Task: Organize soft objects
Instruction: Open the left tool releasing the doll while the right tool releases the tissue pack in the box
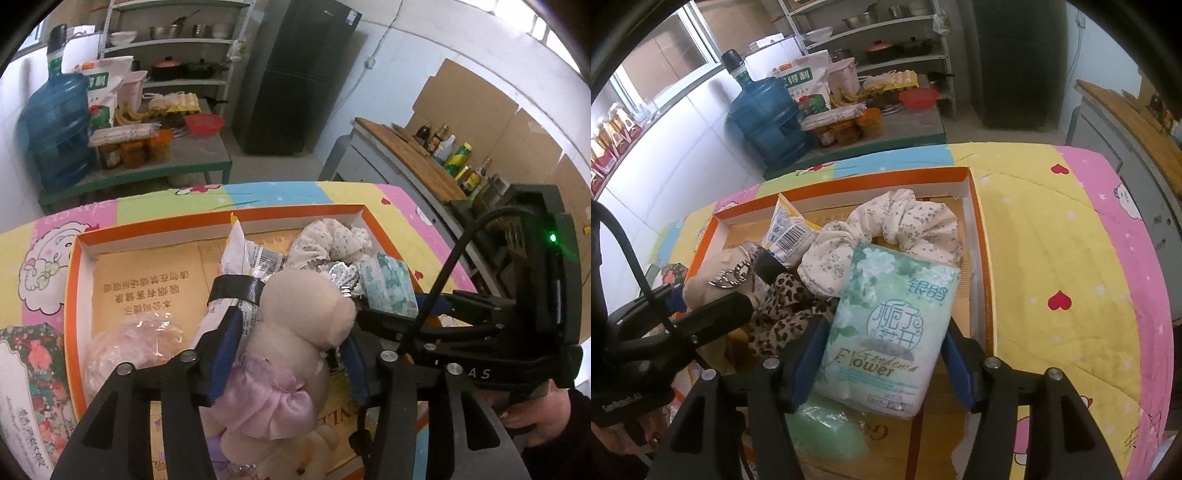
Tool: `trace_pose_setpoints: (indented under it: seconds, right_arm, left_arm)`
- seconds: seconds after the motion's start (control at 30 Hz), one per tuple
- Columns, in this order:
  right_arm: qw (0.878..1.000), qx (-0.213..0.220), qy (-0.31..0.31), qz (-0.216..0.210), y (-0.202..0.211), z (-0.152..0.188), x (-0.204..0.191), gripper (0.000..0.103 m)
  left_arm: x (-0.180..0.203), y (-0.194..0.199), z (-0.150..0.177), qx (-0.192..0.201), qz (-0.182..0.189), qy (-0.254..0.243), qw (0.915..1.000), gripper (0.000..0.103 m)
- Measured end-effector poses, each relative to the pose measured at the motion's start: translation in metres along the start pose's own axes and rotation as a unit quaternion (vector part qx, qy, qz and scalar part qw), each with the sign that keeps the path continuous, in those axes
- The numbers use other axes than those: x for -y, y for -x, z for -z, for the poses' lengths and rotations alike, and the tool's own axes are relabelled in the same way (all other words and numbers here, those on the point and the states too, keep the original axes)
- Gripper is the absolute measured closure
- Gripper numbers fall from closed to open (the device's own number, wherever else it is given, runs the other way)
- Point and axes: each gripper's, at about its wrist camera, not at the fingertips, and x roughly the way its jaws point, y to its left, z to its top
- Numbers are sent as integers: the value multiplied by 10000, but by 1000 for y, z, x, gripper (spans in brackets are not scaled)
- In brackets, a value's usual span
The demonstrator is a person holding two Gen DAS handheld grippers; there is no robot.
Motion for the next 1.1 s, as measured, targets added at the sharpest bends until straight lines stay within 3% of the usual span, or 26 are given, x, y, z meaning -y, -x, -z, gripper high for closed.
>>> trace_pose_setpoints:
  seconds: [0.23,1.1]
  right_arm:
    - [9999,51,-13,108,8,4,2,42]
    - [9970,564,-335,413,64,16,-17,41]
  left_arm:
    - [-3,6,-3,114,8,32,9999,30]
    - [-4,80,-5,722,498,-235,9959,29]
